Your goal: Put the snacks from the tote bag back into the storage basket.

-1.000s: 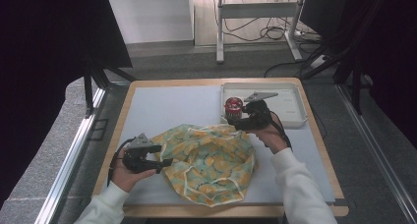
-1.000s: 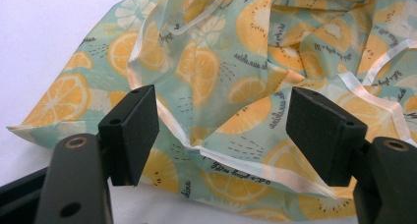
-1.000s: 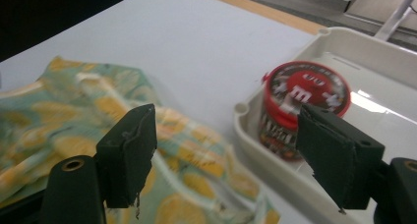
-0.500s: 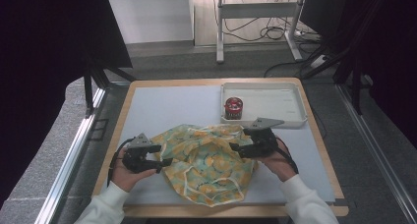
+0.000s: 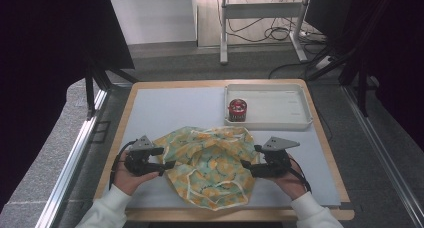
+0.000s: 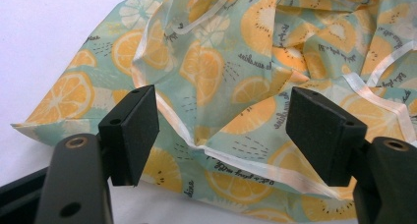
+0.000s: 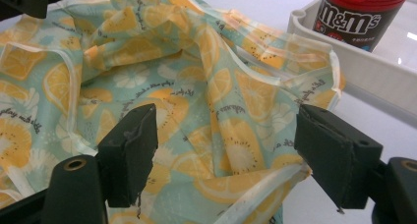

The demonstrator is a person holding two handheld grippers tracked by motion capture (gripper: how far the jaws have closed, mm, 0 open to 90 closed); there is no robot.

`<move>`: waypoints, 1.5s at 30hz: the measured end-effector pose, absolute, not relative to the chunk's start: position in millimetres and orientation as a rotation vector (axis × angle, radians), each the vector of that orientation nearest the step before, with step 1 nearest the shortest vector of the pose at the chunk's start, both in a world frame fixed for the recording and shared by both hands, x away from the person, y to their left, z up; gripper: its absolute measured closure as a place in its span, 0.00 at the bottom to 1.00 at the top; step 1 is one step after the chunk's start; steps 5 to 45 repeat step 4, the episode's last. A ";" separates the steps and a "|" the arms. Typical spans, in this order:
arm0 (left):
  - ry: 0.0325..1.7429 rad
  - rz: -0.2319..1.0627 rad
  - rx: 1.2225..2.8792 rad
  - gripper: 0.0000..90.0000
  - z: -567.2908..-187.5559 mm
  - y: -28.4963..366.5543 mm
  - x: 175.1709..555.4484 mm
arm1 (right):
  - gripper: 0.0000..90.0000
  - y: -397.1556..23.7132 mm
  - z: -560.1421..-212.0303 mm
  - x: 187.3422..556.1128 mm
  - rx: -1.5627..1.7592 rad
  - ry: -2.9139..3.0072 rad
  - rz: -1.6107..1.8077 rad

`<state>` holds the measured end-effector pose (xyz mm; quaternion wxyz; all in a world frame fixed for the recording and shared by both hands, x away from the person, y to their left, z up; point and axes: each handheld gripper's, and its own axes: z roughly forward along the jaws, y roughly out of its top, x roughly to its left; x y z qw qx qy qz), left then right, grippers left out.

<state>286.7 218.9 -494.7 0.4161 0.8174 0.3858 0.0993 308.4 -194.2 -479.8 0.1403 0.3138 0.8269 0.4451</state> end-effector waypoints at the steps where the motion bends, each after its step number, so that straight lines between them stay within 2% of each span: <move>1: 0.969 0.249 2.052 0.32 -494.8 219.1 286.9 | 0.27 -194.3 -479.4 308.2 0.903 2.383 1.291; 45: 0.969 0.247 2.052 0.32 -494.9 219.1 288.0 | 0.27 -193.7 -478.1 306.3 0.880 2.367 1.302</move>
